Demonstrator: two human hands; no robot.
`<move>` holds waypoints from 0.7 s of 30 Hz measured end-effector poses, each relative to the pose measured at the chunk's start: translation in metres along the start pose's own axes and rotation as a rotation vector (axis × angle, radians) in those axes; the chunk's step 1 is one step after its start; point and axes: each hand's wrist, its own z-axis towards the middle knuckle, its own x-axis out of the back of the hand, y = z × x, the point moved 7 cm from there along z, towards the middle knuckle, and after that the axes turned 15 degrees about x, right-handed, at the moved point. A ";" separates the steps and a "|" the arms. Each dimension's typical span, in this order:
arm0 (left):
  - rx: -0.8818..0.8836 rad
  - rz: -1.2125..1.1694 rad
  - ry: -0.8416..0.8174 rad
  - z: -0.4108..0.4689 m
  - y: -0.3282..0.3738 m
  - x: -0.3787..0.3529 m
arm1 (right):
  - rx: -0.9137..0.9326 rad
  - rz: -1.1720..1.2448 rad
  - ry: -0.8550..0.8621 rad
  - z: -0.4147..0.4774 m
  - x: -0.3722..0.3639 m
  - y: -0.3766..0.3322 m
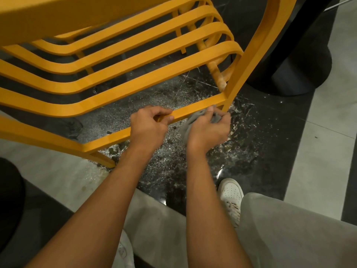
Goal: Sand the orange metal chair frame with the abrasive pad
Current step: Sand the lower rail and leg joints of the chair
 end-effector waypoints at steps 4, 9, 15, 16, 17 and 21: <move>-0.024 0.014 -0.012 0.002 0.000 0.000 | 0.003 -0.005 -0.217 -0.053 -0.013 0.011; 0.017 0.023 -0.034 0.001 0.001 0.003 | 0.016 -0.024 -0.137 -0.026 -0.006 0.008; 0.031 0.032 -0.033 0.000 -0.001 0.003 | 0.080 -0.003 0.016 0.019 0.008 -0.001; 0.034 0.028 -0.032 0.000 -0.001 0.003 | 0.080 -0.003 0.005 0.015 0.006 -0.001; 0.034 0.026 -0.029 0.000 -0.001 0.003 | 0.077 -0.001 -0.012 0.008 0.004 0.000; 0.008 0.018 -0.031 0.001 -0.001 0.001 | 0.015 -0.001 -0.135 -0.033 -0.007 0.012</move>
